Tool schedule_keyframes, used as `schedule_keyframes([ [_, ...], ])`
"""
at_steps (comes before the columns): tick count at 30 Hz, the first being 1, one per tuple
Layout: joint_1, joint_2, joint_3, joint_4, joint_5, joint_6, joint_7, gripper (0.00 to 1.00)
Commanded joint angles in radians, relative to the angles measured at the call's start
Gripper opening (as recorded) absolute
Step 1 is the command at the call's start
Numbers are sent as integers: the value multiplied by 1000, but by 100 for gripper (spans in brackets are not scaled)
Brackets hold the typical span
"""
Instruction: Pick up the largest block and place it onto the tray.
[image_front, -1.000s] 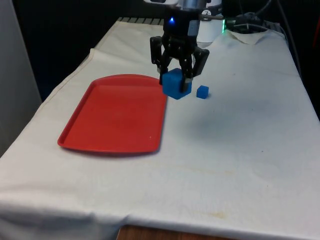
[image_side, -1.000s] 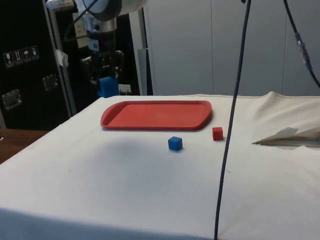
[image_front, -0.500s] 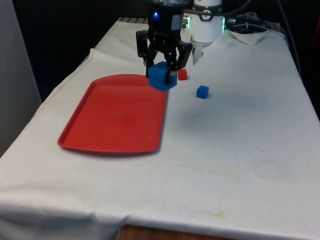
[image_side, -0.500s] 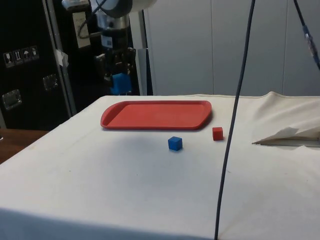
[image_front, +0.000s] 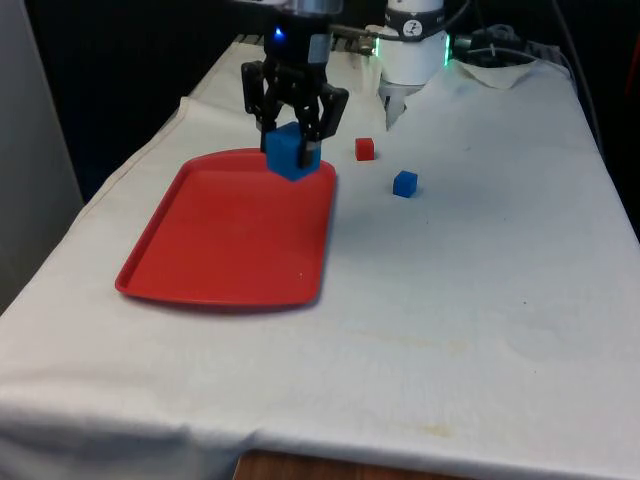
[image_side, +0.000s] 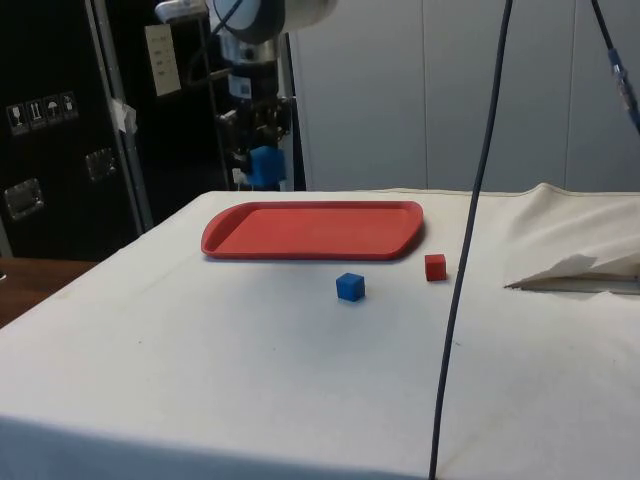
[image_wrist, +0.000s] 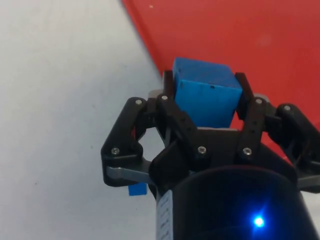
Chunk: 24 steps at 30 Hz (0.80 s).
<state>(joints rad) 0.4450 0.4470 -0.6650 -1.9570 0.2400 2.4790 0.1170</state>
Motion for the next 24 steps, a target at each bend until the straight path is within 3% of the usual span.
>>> schedule_keyframes([
  [1,-10,-2,4,-10,9,20,-18,7],
  [7,-31,10,-1,-30,28,51,-68,7],
  [8,-20,12,-12,-26,16,37,-54,7],
  [9,-23,16,-13,-27,19,39,-61,7],
  [10,-36,18,-3,-30,35,55,-83,7],
  [14,-56,51,-11,-25,75,70,-142,7],
  [17,-65,76,-17,-18,108,78,-181,7],
  [18,-50,81,-34,-20,104,72,-174,7],
  [19,-68,85,-19,-16,120,81,-194,7],
  [24,-81,138,-32,-2,194,91,-273,7],
])
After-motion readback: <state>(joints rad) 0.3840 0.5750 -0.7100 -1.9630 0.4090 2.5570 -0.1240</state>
